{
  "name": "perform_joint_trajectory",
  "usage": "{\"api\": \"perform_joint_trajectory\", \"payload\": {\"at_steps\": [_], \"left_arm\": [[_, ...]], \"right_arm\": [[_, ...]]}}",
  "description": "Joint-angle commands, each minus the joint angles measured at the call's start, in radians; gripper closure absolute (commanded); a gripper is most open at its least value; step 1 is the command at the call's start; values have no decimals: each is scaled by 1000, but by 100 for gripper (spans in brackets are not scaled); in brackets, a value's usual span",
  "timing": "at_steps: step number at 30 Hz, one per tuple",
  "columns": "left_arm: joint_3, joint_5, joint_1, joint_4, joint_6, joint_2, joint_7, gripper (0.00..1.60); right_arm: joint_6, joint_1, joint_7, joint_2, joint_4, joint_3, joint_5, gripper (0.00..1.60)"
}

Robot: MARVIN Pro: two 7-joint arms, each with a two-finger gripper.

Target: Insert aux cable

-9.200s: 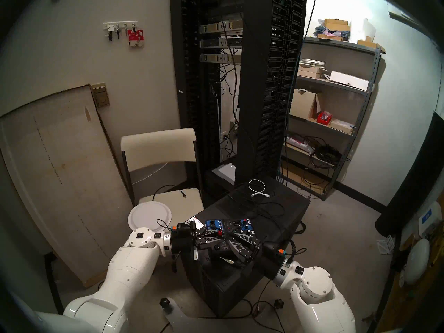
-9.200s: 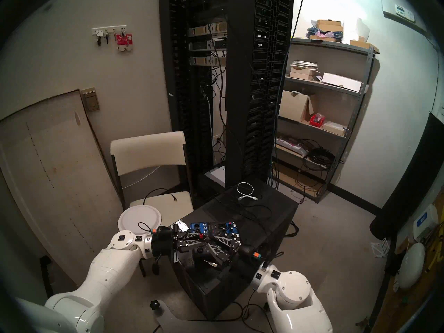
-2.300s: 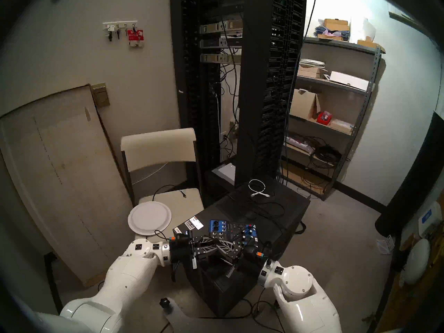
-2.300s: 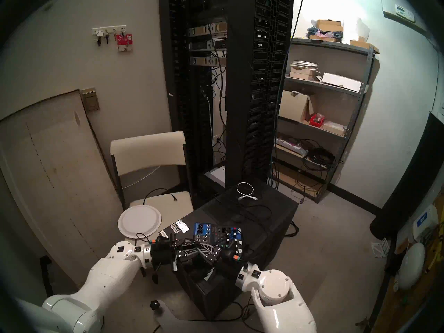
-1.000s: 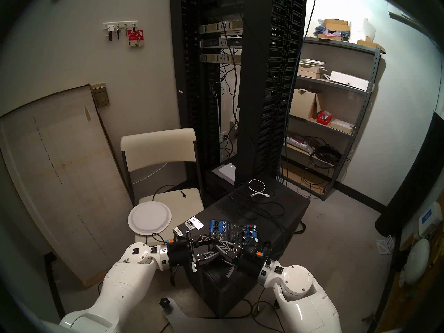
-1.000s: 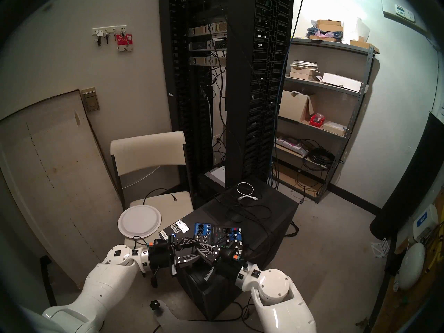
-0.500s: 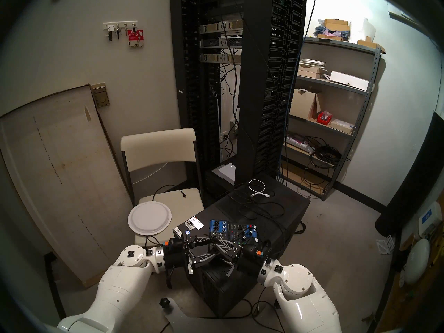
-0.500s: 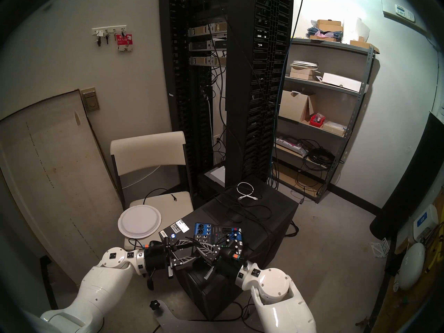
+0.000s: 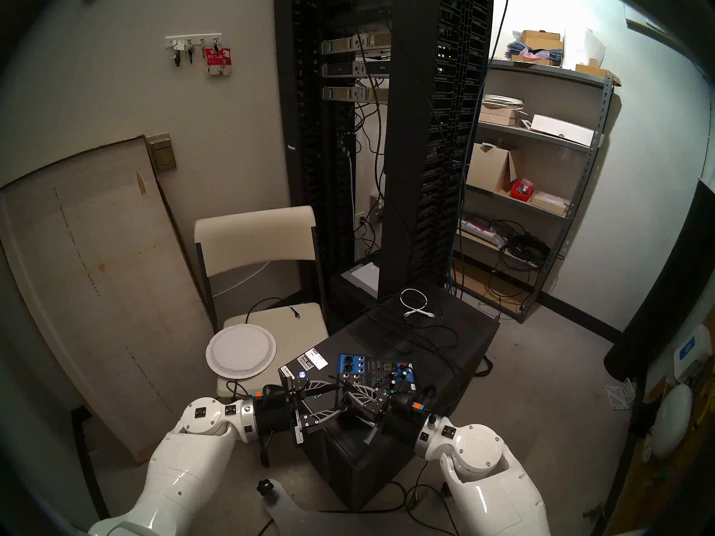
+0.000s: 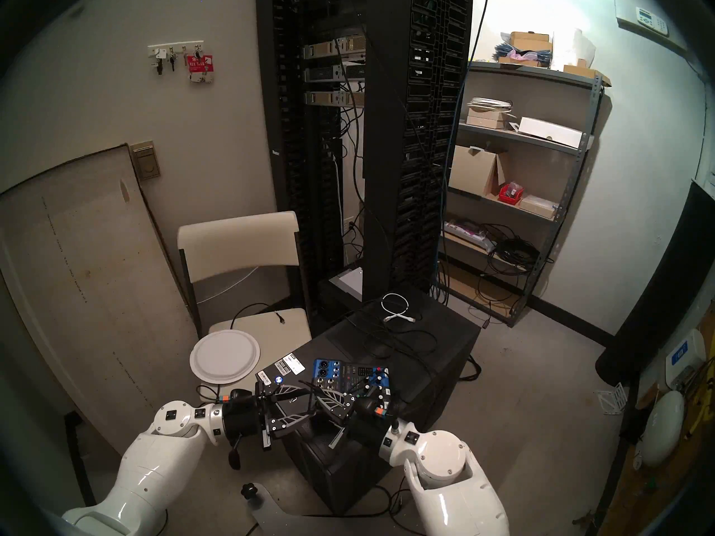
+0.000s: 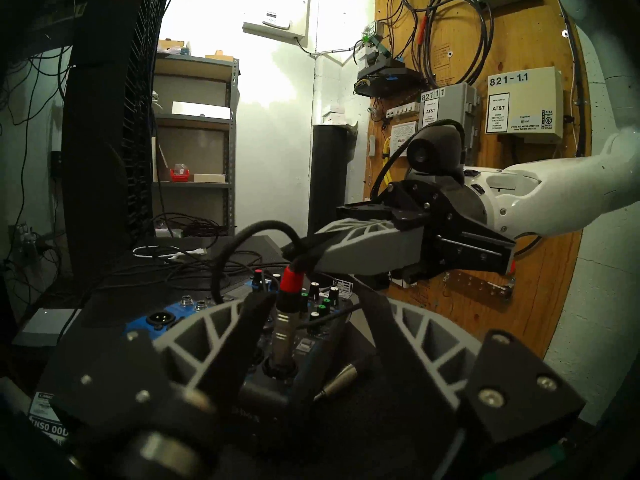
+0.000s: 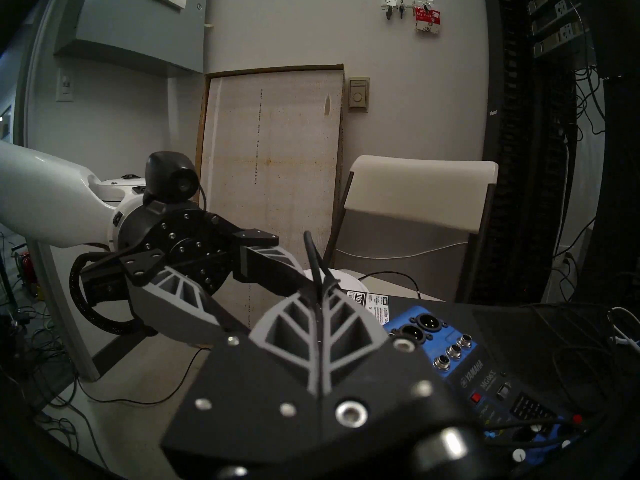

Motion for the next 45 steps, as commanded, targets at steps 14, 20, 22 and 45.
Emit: {"api": "perform_joint_trajectory", "payload": {"at_steps": [14, 20, 22, 45], "left_arm": [[-124, -72, 130, -184, 13, 38, 25, 41], [-163, -93, 107, -197, 16, 34, 52, 41], [-169, -99, 93, -190, 15, 28, 59, 41], [-157, -100, -30, -101, -5, -2, 95, 32]], "right_arm": [[3, 2, -1, -8, 3, -9, -6, 160], [1, 3, -3, -11, 5, -10, -8, 160], [0, 3, -6, -12, 6, -10, -9, 160], [6, -7, -11, -7, -34, 1, -3, 101]]}}
